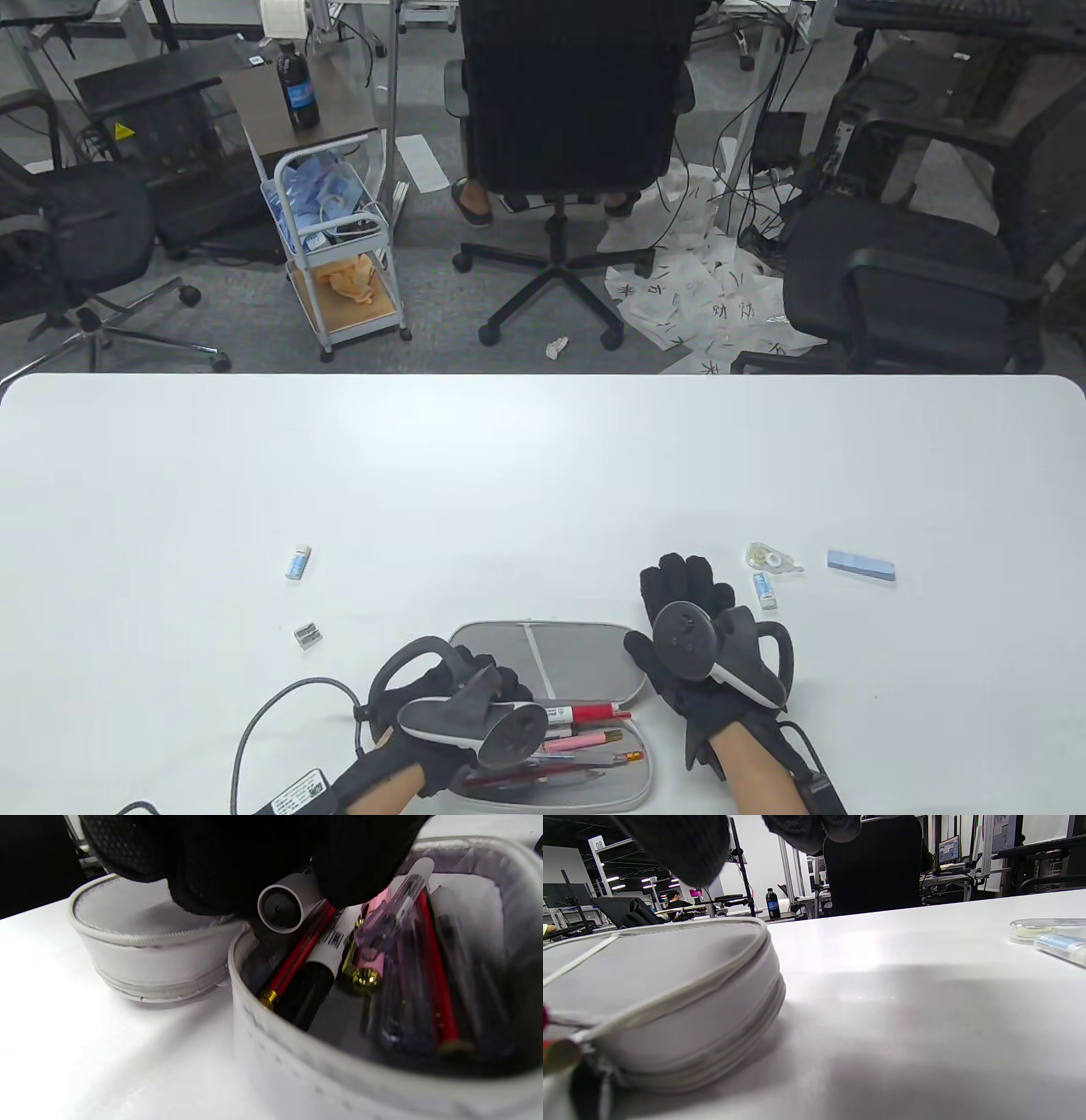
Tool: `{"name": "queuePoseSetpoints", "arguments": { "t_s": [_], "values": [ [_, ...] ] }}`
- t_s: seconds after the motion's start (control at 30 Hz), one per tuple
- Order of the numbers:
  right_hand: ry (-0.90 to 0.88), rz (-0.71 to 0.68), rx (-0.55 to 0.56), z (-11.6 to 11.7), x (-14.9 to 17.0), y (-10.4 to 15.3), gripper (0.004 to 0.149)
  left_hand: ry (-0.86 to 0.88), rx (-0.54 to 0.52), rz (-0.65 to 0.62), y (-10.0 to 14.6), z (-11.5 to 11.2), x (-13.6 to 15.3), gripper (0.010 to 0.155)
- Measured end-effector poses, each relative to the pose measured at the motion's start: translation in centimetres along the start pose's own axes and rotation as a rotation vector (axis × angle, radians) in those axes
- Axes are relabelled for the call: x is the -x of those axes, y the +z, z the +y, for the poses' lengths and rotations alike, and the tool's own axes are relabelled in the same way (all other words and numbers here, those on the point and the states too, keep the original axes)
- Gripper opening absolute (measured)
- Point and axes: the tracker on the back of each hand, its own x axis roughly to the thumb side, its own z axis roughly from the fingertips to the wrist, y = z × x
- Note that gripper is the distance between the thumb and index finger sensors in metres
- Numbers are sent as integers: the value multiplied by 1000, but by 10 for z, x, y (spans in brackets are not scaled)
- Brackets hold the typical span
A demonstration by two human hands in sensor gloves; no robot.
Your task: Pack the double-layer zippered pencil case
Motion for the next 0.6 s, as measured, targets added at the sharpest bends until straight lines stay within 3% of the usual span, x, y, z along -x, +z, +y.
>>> {"name": "queuePoseSetpoints", "arguments": {
  "t_s": [0.2,0.3,0.5,0.6],
  "values": [
    [-6,5,-8,0,0,0,74,-74,-21,-20,8,-6,-10,51],
    [-11,11,-3,-2,1,1,74,-6,7,-20,8,-5,-7,52],
    [-19,19,4,-4,3,2,74,71,-191,69,4,18,14,42],
    [-18,18,-1,-4,3,1,74,79,-169,86,-12,21,19,49]
  ]
}}
